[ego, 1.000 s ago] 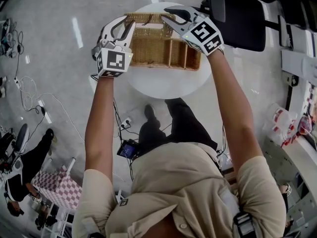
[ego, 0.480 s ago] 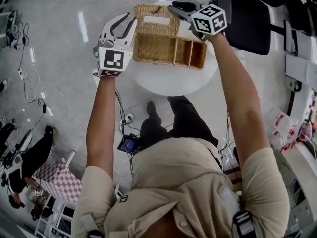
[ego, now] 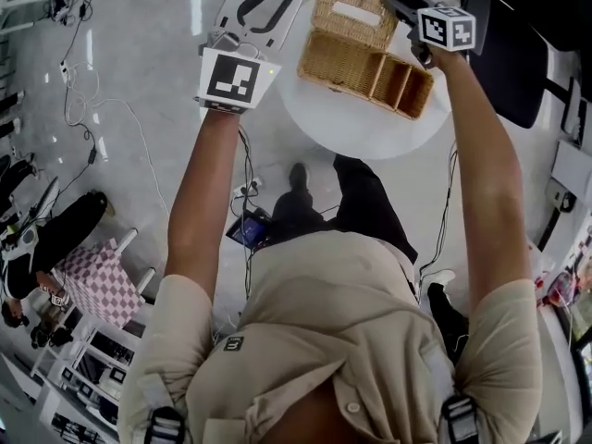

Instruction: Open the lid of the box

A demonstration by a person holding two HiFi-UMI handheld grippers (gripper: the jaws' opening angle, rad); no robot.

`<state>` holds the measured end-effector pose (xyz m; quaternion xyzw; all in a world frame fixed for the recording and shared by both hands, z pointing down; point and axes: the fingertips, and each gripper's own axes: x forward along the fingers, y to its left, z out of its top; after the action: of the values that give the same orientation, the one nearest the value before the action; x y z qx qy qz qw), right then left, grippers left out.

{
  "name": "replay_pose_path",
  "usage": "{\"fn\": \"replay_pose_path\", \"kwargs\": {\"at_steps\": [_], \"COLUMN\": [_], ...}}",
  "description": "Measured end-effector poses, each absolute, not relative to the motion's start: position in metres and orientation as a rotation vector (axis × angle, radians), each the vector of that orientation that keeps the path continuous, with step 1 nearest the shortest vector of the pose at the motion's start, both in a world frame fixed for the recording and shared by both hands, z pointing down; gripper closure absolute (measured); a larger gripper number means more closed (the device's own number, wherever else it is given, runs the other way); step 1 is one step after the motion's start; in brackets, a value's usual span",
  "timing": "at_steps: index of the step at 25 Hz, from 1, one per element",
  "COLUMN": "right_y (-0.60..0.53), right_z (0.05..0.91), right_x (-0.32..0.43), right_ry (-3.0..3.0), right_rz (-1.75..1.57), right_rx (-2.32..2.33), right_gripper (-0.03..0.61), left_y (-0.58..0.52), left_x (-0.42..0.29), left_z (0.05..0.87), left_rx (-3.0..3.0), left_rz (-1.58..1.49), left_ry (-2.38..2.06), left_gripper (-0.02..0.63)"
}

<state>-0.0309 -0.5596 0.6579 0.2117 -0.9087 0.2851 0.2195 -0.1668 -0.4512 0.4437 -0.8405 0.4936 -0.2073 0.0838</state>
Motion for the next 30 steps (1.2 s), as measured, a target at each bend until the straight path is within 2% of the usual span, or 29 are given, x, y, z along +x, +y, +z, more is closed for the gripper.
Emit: {"fn": "replay_pose_path", "kwargs": {"at_steps": [18, 23, 28, 30], "right_y": [-0.535, -0.516, -0.494, -0.478], "right_z": [0.611, 0.548, 0.447, 0.403], "right_x": [-0.002, 0.004, 0.009, 0.002], "right_ry": [-2.402, -2.486, -2.607, -2.648], "right_rz": [0.688, 0.527, 0.288, 0.233], "right_rx": [0.684, 0.692, 0.763, 0.776], "right_gripper": [0.479, 0.51, 0.583, 0.584], "left_y": [-0.388, -0.362, -0.345, -0.337], "left_x": [-0.184, -0.174, -0.154, -0.155], "left_z": [0.307, 0.262, 0.22, 0.212], "left_rx": [-2.489, -2.501, -2.529, -2.552], "left_rz": [-0.439, -0.356, -0.241, -0.248], "left_ry": [1.475, 1.494, 1.513, 1.52], "left_gripper": [0.555, 0.565, 0.569, 0.569]}}
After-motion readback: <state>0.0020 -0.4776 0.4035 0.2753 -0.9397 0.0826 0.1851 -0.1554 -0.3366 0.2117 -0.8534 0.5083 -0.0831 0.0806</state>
